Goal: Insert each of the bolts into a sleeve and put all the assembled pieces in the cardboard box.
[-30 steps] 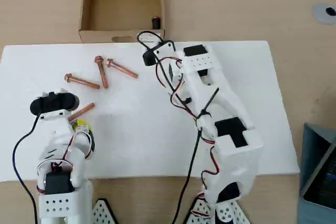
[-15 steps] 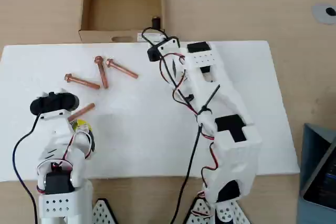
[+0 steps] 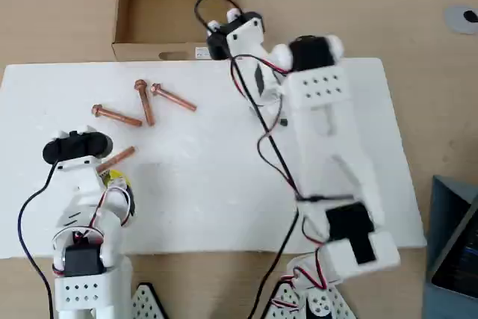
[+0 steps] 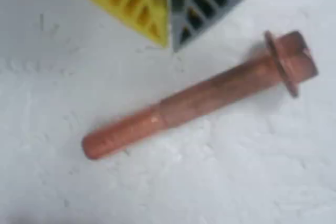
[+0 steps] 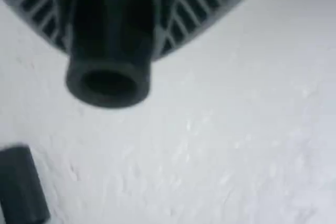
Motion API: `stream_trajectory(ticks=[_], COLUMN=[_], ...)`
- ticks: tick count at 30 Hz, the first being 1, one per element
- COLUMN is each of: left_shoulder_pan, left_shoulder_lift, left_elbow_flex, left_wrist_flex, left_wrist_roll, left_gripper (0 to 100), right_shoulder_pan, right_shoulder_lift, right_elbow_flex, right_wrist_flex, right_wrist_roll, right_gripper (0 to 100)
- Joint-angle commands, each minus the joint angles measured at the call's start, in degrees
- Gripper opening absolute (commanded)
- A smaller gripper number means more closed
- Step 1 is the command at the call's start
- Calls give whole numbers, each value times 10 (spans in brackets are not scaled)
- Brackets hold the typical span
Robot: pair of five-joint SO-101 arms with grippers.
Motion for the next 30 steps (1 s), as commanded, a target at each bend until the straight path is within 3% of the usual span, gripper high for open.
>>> stream_trajectory(ticks=[1,5,15,22,30], left_shoulder_pan=[-1,-1,-1,8,9], left_shoulder_lift=[-4,-4,-3,36,270], left_elbow_flex=[-3,-3,-76,-191,-366], left_wrist_flex=[4,4,8,77,59], left_wrist_roll=[-4,-4,-3,-2,0], left_gripper=[2,2,3,3,3], right_shoulder_pan=[2,7,17,153,238], right_shoulder_lift=[-89,-182,-429,-535,-553], right_elbow_flex=[-22,35,263,353,387], right_wrist_flex=[25,25,22,-18,-19], right_wrist_roll=[-8,-74,-149,-188,-189], right_gripper=[10,10,10,9,9])
